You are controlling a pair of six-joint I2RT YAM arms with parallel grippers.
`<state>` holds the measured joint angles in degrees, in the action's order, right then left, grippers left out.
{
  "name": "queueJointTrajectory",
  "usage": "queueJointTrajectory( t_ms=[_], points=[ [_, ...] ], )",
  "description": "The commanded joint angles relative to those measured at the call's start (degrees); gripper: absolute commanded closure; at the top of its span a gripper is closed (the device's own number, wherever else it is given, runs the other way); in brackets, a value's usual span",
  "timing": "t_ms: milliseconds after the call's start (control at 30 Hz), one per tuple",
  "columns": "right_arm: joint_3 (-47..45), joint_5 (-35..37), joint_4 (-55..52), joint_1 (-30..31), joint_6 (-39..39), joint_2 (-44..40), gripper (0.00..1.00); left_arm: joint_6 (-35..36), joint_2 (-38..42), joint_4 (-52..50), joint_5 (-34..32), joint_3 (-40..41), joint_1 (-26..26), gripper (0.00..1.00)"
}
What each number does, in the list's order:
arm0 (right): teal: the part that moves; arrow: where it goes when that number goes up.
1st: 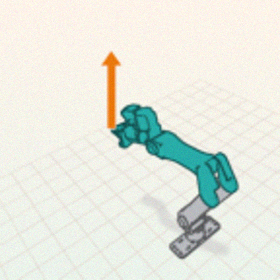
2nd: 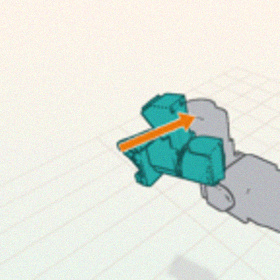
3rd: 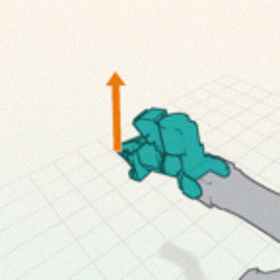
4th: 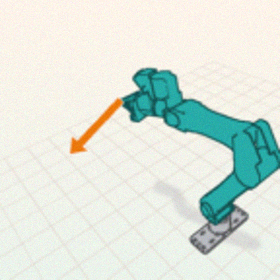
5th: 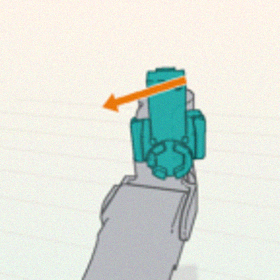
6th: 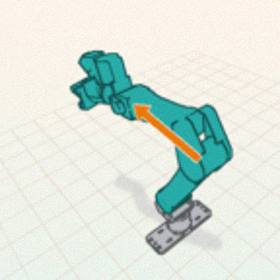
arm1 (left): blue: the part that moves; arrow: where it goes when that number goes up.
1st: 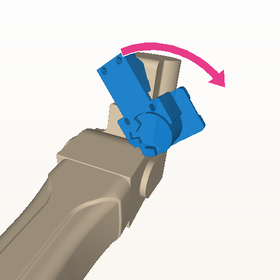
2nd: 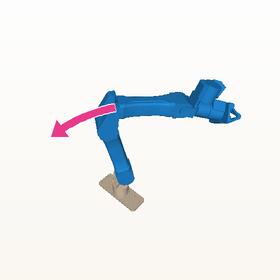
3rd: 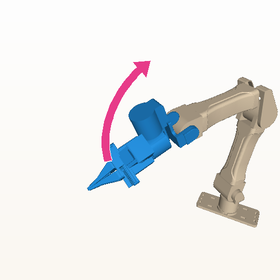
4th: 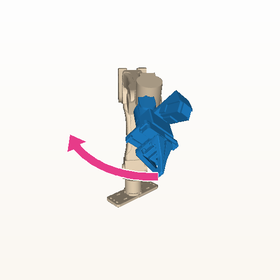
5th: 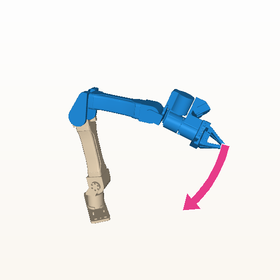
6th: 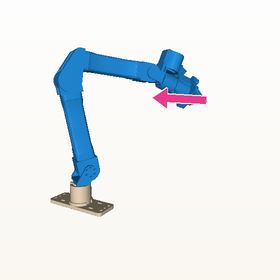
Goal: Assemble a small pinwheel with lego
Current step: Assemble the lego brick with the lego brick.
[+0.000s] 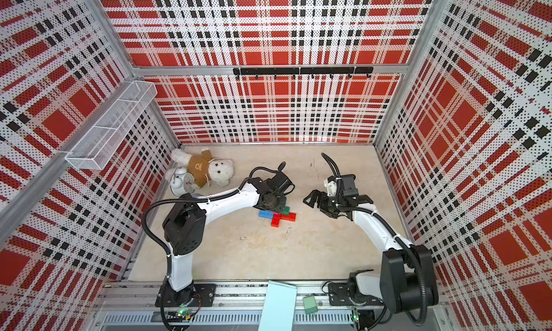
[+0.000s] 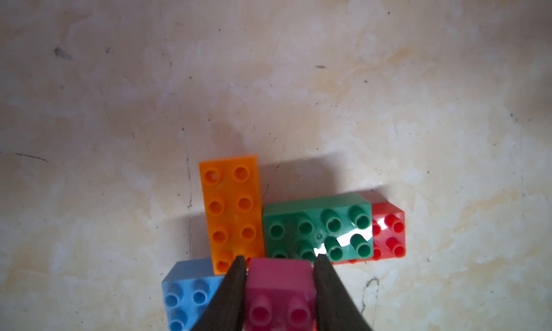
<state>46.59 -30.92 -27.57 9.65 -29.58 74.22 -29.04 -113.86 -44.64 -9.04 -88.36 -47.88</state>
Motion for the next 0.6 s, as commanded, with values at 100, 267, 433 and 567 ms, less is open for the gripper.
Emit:
queueJointTrajectory(
  t_ms=[100, 267, 433, 567],
  points=[
    [-0.3, -0.6, 1.1, -0.2, 1.0, -1.0, 0.0, 0.1, -0.2, -0.6, -1.2, 0.1, 0.6, 0.67],
    [-0.2, -0.8, 1.1, -0.2, 1.0, -0.7, 0.0, -1.5, -0.5, -0.5, -1.8, 0.4, 0.4, 0.68],
    [-0.3, -0.9, 1.2, -0.2, 1.3, -0.6, 0.0, -2.4, -1.3, -0.4, -2.7, 0.4, 0.1, 0.68],
    [-0.2, -0.8, 0.8, -0.2, 1.5, -0.7, 0.0, -3.0, -2.1, -0.6, -3.3, 0.1, -0.3, 0.68]
  ],
)
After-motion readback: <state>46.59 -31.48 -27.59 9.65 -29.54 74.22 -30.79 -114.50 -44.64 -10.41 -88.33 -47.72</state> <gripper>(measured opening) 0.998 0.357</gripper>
